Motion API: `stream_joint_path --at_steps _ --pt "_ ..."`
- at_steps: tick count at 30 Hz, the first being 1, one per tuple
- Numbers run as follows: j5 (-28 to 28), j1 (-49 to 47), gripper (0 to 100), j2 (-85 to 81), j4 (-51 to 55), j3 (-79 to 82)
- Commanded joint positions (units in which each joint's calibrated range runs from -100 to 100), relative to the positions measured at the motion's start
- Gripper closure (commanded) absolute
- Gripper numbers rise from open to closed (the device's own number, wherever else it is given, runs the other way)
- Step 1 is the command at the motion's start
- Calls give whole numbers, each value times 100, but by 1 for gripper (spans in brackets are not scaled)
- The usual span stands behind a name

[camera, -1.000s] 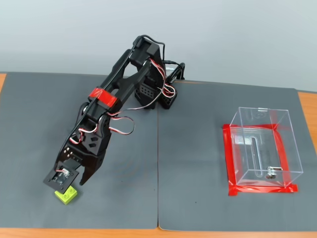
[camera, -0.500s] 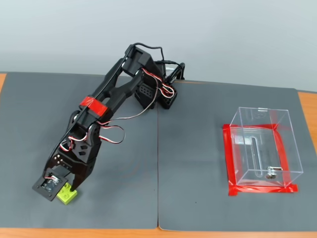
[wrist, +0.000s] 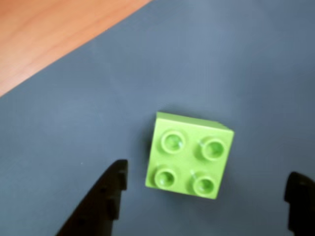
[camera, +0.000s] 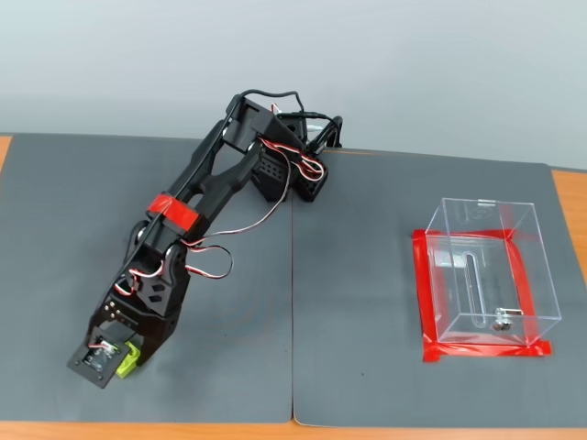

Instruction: Pick the green lego block and place it into the transparent box

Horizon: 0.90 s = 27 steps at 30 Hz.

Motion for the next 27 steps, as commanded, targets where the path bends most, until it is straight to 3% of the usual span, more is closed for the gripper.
stream_joint_path --at_steps 1,27 --pt "-14 -68 64 -45 -65 -317" --pt "-3 -8 65 523 -39 -660"
